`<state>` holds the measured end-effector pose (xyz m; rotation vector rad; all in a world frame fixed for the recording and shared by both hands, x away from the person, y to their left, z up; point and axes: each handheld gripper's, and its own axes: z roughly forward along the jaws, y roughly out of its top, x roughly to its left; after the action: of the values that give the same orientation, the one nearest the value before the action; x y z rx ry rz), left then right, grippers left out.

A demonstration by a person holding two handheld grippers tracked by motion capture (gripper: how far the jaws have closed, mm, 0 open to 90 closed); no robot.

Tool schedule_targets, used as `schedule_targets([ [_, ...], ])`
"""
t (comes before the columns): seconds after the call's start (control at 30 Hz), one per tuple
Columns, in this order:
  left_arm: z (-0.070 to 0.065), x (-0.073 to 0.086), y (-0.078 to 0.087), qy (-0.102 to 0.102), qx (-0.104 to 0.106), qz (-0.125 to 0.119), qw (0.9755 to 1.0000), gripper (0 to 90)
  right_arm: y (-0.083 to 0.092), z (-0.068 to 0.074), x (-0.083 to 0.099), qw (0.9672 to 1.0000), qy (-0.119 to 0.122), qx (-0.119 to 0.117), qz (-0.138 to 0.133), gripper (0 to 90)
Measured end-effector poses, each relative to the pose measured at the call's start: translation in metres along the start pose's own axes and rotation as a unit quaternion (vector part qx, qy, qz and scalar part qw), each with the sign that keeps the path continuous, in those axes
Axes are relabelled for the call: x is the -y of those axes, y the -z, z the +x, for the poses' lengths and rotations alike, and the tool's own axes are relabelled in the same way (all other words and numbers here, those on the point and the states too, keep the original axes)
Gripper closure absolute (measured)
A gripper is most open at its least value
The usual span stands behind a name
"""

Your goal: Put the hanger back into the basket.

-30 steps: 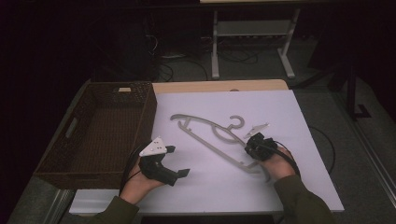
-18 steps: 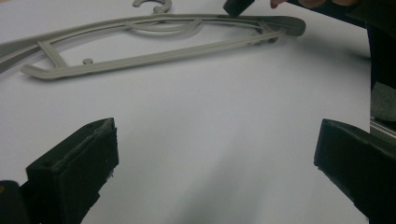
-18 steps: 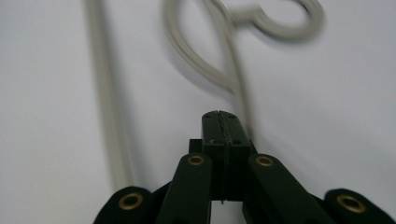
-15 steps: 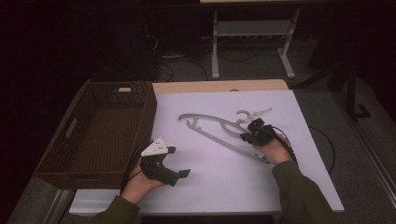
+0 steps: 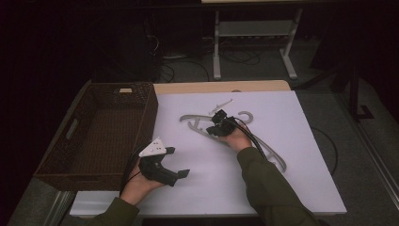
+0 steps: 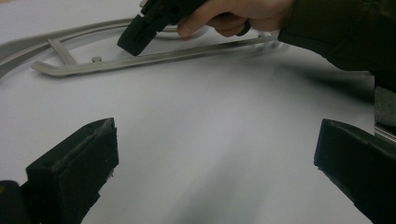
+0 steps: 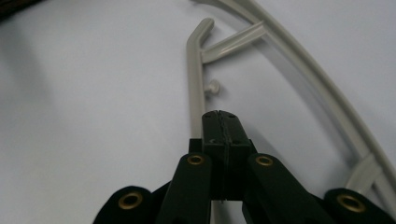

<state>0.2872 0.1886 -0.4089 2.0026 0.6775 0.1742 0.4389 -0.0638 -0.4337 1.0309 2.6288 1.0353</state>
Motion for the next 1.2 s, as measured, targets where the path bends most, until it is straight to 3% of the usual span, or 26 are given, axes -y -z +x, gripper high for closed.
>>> schedule_targets([
  [0.27,-0.001,0.000,-0.001,-0.002,0.002,0.001,1.0000,0.0,-0.007,-0.004,0.001,0.9999,0.000,-0.012,0.012,89.8],
  [0.4,-0.001,0.000,-0.001,-0.002,0.002,0.002,1.0000,0.0,-0.001,0.005,0.004,0.9992,0.010,-0.038,0.009,89.8],
  [0.43,-0.001,0.000,-0.001,-0.002,0.001,0.001,1.0000,0.0,0.003,0.010,0.007,0.9982,0.022,-0.055,0.007,89.7],
  [0.47,-0.001,0.000,-0.001,-0.002,0.001,0.001,1.0000,0.0,0.003,0.010,0.007,0.9982,0.022,-0.055,0.007,89.7],
  [0.5,-0.001,0.000,-0.001,-0.002,0.001,0.003,1.0000,0.0,0.007,0.018,0.010,0.9958,0.029,-0.086,0.010,89.8],
  [0.53,-0.001,0.000,-0.001,-0.002,0.001,0.003,1.0000,0.0,0.007,0.018,0.010,0.9958,0.029,-0.086,0.010,89.8],
  [0.57,-0.001,0.000,-0.002,-0.002,0.001,0.004,1.0000,0.0,0.008,0.026,0.014,0.9955,0.064,-0.067,0.017,89.7],
  [0.6,-0.001,0.000,-0.002,-0.002,0.001,0.004,1.0000,0.0,0.008,0.026,0.014,0.9955,0.064,-0.067,0.017,89.7],
  [0.67,-0.001,0.000,-0.002,-0.002,0.001,0.005,1.0000,0.0,0.012,0.029,0.016,0.9965,0.052,-0.065,0.006,89.7],
  [0.7,-0.002,0.000,-0.003,-0.003,0.001,0.005,1.0000,0.0,0.013,0.024,0.014,0.9977,0.046,-0.049,-0.004,89.7],
  [0.83,-0.002,0.000,-0.003,-0.004,0.002,0.005,1.0000,0.0,0.006,0.011,0.013,0.9990,0.024,-0.036,-0.012,89.7],
  [0.9,-0.001,0.001,-0.003,-0.002,0.002,0.005,1.0000,0.0,0.004,0.010,0.013,0.9990,0.019,-0.040,-0.009,89.8],
  [1.03,0.000,0.001,-0.002,-0.001,0.002,0.004,1.0000,0.0,-0.002,0.011,0.017,0.9985,0.031,-0.045,0.000,89.8],
  [1.2,-0.001,0.001,-0.002,-0.002,0.001,0.006,1.0000,0.0,0.000,0.021,0.018,0.9964,0.043,-0.072,0.010,89.8],
])
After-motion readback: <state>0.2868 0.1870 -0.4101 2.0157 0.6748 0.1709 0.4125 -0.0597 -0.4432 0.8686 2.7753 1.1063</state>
